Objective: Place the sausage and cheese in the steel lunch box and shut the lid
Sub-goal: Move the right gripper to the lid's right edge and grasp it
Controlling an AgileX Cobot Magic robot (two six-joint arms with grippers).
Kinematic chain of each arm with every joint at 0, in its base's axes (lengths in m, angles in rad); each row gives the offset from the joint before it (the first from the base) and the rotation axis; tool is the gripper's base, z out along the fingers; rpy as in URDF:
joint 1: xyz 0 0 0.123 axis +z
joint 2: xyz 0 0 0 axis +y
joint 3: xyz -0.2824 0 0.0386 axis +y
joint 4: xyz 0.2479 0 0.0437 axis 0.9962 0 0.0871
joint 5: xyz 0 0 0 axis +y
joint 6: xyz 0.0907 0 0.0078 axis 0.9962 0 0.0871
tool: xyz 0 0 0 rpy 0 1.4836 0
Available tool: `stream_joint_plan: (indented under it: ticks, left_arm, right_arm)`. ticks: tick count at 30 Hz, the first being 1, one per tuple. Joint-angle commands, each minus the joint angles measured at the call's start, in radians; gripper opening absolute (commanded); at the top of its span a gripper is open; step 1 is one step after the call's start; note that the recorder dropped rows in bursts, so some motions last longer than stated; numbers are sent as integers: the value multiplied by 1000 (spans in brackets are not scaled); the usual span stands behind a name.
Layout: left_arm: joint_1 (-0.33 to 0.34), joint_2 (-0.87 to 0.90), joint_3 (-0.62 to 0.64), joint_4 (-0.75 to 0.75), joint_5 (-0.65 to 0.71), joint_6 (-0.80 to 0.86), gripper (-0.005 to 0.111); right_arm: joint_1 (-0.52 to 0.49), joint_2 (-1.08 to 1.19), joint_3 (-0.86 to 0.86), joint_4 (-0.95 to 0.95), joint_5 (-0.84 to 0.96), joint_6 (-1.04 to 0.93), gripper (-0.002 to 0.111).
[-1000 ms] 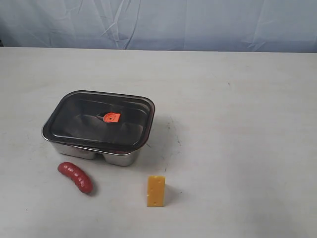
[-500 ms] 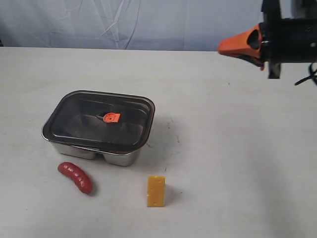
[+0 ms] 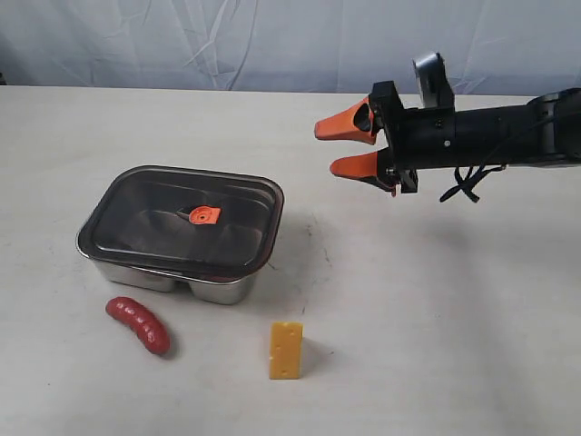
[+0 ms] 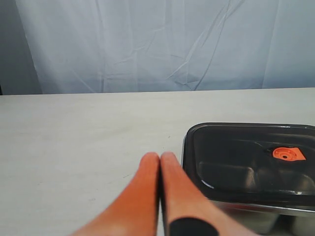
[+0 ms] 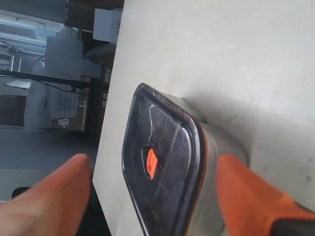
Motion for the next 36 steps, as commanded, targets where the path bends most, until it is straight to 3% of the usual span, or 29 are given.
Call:
stream_joint_plan:
  ticks: [1, 36]
  left_arm:
    - [2, -5, 4, 1, -10, 0, 0]
    - [2, -5, 4, 1, -10, 0, 0]
  right_arm:
    - [46, 12, -5, 13, -77, -12, 69]
    - [219, 75, -5, 48, -140, -7, 69]
